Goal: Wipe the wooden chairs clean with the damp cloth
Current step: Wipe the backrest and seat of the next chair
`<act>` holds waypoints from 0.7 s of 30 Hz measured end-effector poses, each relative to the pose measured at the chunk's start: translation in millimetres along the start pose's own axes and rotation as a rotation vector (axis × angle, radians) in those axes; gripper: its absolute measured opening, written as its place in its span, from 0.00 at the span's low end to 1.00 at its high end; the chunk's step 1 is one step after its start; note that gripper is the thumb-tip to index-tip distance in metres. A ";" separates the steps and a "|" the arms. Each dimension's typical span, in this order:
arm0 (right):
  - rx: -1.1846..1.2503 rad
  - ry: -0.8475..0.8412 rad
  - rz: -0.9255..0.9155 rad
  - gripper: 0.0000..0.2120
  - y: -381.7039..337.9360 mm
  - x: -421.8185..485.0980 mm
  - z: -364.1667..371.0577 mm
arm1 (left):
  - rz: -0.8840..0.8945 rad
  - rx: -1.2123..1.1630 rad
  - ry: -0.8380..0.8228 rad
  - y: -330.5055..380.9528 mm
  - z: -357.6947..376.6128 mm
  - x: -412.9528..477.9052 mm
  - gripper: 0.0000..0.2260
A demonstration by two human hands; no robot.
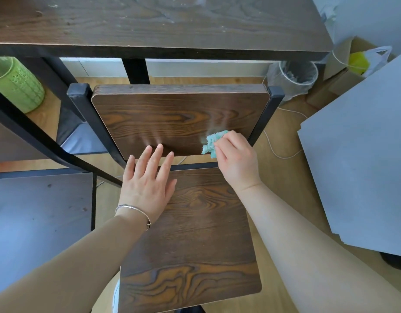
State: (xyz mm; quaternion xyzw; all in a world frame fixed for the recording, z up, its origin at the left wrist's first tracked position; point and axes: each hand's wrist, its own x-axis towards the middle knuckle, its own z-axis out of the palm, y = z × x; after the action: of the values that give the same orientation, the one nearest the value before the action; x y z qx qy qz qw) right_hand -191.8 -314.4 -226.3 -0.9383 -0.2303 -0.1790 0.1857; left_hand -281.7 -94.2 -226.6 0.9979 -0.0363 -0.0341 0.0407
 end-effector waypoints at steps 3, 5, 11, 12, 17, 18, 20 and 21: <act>0.009 -0.085 0.059 0.06 1.0 -14.4 11.6 | 0.018 0.006 0.011 -0.7 3.8 -0.3 0.24; 0.014 -0.137 0.106 0.04 1.7 -22.0 18.8 | 0.020 0.008 0.015 -0.7 5.0 -0.7 0.24; 0.089 -0.303 0.284 0.03 3.0 -31.4 29.4 | 0.013 -0.006 -0.014 1.4 2.0 -0.3 0.26; 0.099 -0.316 0.314 0.03 3.3 -32.6 27.6 | 0.011 -0.002 -0.022 1.6 0.8 -0.4 0.26; 0.148 -0.173 0.318 0.05 -3.4 -35.0 -10.6 | -0.001 0.004 -0.009 3.5 -13.0 1.2 0.27; 0.165 -0.111 0.298 0.05 -5.1 -31.5 -22.7 | 0.001 0.011 -0.007 4.4 -16.4 1.7 0.27; 0.182 0.023 0.269 0.06 -7.6 -17.0 -49.4 | 0.013 0.025 -0.003 6.9 -22.4 2.3 0.27; 0.181 0.096 0.253 0.06 -7.7 -6.5 -62.4 | 0.021 0.025 0.001 8.8 -24.7 2.4 0.27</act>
State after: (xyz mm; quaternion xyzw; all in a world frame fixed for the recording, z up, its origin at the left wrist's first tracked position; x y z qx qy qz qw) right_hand -216.7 -337.3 -172.9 -0.9296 -0.1166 -0.1773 0.3014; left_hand -278.2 -101.1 -201.4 0.9980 -0.0470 -0.0327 0.0285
